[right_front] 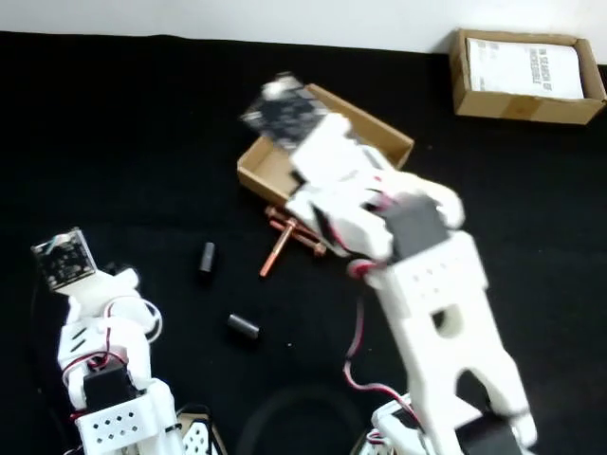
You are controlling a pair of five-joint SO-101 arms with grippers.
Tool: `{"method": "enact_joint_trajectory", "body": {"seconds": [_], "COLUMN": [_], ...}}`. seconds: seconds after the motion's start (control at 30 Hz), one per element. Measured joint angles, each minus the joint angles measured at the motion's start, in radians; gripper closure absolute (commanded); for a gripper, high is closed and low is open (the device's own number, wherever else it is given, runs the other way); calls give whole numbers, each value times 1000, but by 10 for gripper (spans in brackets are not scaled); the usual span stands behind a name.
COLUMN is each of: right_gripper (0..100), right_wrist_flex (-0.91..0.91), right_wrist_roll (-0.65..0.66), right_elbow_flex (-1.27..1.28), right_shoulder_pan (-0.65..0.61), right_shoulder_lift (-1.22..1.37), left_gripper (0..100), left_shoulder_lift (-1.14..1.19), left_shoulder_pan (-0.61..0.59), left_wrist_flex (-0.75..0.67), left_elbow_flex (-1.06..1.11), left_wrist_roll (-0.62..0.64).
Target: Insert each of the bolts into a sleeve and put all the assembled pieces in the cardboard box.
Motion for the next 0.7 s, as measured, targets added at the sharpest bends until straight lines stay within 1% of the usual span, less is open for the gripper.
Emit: {"method": "enact_joint_trajectory", "body": {"seconds": [0.17,0.3,0.37,0.53,0.7], "right_gripper": [992,992,992,992,992], "right_wrist_flex": [92,95,95,77,-64], "right_wrist_roll": [-146,-247,-282,-336,-339], "right_elbow_flex": [40,195,296,589,907], "right_shoulder_pan": [144,256,295,365,477], "right_shoulder_lift": [-175,-356,-463,-775,-1120], "left_gripper": [990,990,990,990,990], "left_shoulder_lift": [0,0,0,0,0], "left_shoulder_pan": [86,157,189,267,348], "left_wrist_flex": [55,104,135,210,249], "left_elbow_flex": [0,0,-5,-63,-157], "left_wrist_roll": [0,0,-20,-87,-124]}}
